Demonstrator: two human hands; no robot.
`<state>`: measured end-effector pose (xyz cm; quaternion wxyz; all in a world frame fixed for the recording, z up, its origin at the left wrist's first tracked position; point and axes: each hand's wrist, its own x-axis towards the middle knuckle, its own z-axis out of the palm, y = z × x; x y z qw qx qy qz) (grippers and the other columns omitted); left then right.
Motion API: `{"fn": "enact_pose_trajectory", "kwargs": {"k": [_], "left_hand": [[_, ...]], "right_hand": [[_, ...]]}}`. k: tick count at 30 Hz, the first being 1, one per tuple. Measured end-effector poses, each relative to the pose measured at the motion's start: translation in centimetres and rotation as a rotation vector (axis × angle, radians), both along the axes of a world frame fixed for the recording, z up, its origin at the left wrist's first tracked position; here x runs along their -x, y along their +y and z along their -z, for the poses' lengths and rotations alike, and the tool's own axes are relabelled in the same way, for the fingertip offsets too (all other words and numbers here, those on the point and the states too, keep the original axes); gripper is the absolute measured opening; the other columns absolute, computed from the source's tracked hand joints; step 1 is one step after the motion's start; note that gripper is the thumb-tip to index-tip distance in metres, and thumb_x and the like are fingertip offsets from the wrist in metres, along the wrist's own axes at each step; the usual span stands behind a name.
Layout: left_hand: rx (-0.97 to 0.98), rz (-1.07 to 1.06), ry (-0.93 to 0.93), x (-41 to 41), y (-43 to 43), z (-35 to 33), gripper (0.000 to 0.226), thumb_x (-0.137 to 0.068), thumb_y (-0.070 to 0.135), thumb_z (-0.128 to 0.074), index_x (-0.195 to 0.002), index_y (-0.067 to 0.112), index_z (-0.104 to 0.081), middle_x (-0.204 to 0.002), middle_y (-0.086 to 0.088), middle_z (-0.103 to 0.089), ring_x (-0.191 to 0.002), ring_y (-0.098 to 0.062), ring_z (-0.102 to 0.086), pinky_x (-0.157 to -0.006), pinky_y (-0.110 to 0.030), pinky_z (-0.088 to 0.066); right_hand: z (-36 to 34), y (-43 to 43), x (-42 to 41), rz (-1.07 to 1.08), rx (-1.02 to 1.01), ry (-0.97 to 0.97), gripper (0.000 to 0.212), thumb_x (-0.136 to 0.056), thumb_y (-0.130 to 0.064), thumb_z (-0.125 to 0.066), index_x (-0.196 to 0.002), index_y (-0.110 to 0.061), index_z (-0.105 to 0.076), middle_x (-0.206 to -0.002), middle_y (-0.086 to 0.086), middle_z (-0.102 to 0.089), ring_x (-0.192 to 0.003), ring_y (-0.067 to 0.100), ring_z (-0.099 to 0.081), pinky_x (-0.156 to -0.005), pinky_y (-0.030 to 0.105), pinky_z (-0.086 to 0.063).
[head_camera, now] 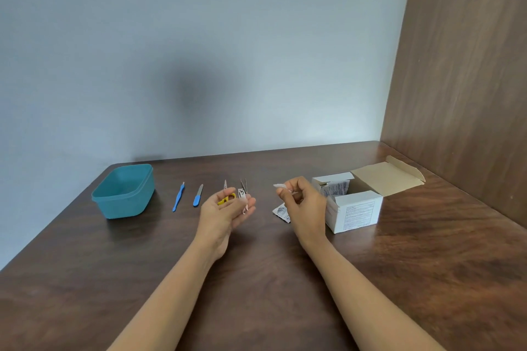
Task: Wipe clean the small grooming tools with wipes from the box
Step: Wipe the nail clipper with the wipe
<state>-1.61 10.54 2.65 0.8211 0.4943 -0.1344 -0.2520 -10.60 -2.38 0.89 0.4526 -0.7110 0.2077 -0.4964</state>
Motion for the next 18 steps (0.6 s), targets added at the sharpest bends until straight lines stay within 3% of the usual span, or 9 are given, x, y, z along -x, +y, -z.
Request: {"fn": "enact_pose_trajectory", "kwargs": {"k": [4,7,12,18], "left_hand": [[-0.032,0.043,-0.048,1.0,2.1,0.5,0.027,-0.084,-0.011,-0.061,-0.111,-0.005,-0.061,-0.088,-0.017,-0.07,-0.078,-0.021,-0.073,-0.067,-0.029,-0.06],[-0.047,0.036,-0.076,1.2,2.8,0.8,0.025,-0.085,-0.007,-0.063,-0.109,-0.004,-0.062,-0.086,-0.015,-0.072,-0.082,-0.021,-0.073,-0.067,-0.028,-0.06],[-0.06,0.03,-0.139,1.3,2.8,0.3,0.014,-0.086,0.001,-0.063,-0.099,0.006,-0.066,-0.083,-0.009,-0.071,-0.081,-0.018,-0.072,-0.071,-0.027,-0.06],[-0.103,0.04,-0.198,1.4,2.7,0.2,0.013,-0.085,0.002,-0.065,-0.093,0.013,-0.066,-0.084,-0.009,-0.074,-0.077,-0.021,-0.072,-0.066,-0.026,-0.058]], "right_hand": [[-0.4,1.1,0.4,-0.066,-0.009,0.003,0.012,-0.081,-0.009,-0.07,-0.075,-0.014,-0.062,-0.066,-0.01,-0.06,-0.057,0.003,-0.053,-0.052,0.013,-0.042],[-0.6,2.0,0.6,-0.153,-0.075,-0.005,0.013,-0.08,-0.009,-0.073,-0.074,-0.018,-0.065,-0.064,-0.01,-0.061,-0.053,0.01,-0.059,-0.053,0.028,-0.051],[-0.8,2.5,0.6,-0.267,-0.199,0.005,0.01,-0.078,-0.006,-0.074,-0.077,-0.012,-0.067,-0.066,0.003,-0.065,-0.05,0.012,-0.062,-0.048,0.017,-0.042],[-0.8,3.0,0.6,-0.417,-0.322,0.044,0.006,-0.079,-0.005,-0.074,-0.081,-0.01,-0.071,-0.069,0.006,-0.071,-0.059,0.011,-0.066,-0.05,0.017,-0.043]]}}
